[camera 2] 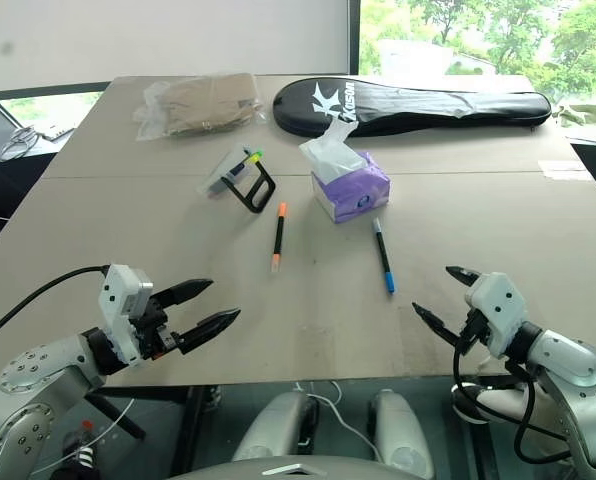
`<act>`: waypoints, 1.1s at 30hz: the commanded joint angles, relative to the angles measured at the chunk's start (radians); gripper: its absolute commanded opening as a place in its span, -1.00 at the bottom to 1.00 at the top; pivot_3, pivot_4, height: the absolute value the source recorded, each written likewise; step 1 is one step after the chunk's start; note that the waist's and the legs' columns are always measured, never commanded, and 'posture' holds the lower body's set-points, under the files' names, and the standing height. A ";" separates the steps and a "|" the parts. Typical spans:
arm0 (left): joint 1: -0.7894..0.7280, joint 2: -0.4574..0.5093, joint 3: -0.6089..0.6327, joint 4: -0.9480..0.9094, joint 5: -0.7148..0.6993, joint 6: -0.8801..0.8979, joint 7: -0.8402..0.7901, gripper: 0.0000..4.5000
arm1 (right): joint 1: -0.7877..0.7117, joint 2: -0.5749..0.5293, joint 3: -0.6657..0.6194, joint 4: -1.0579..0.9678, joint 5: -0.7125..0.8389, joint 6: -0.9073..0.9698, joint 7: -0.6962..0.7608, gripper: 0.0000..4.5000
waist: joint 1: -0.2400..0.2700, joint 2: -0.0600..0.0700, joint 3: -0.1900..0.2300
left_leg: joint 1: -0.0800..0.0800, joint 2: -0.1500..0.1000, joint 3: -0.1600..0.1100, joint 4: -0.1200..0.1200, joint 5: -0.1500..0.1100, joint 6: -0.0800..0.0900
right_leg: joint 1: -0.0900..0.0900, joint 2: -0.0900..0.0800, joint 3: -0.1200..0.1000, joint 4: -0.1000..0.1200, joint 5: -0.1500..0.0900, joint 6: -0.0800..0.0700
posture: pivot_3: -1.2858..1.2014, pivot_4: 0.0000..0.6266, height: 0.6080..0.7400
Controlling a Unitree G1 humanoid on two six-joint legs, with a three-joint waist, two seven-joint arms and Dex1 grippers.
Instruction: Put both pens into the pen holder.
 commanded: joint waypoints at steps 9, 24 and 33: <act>-0.639 -0.072 -0.302 0.107 0.182 0.208 0.220 0.97 | -0.043 0.069 -0.010 -0.177 0.068 -0.036 -0.035 1.00 | 0.002 -0.001 -0.001 | 0.000 -0.001 -0.004 0.005 0.000 0.000 | 0.004 0.001 -0.008 0.000 0.002 0.004 | 0.03 -0.52 1.00; -1.497 -0.569 -0.778 1.401 0.724 -0.058 0.194 0.87 | -0.024 0.168 0.025 -0.182 -0.063 -0.045 -0.195 1.00 | -0.015 -0.003 0.001 | -0.004 -0.005 -0.004 0.005 0.000 0.000 | 0.001 0.004 -0.009 0.001 0.002 0.006 | 0.03 -0.52 1.00; -1.576 -0.648 -0.719 1.651 0.812 -0.196 0.113 -0.69 | 0.027 0.194 0.033 -0.223 -0.111 -0.046 -0.244 1.00 | -0.017 -0.002 0.000 | -0.002 -0.005 -0.003 0.003 0.000 0.000 | 0.002 0.002 -0.009 0.002 0.001 0.007 | 0.03 -0.52 1.00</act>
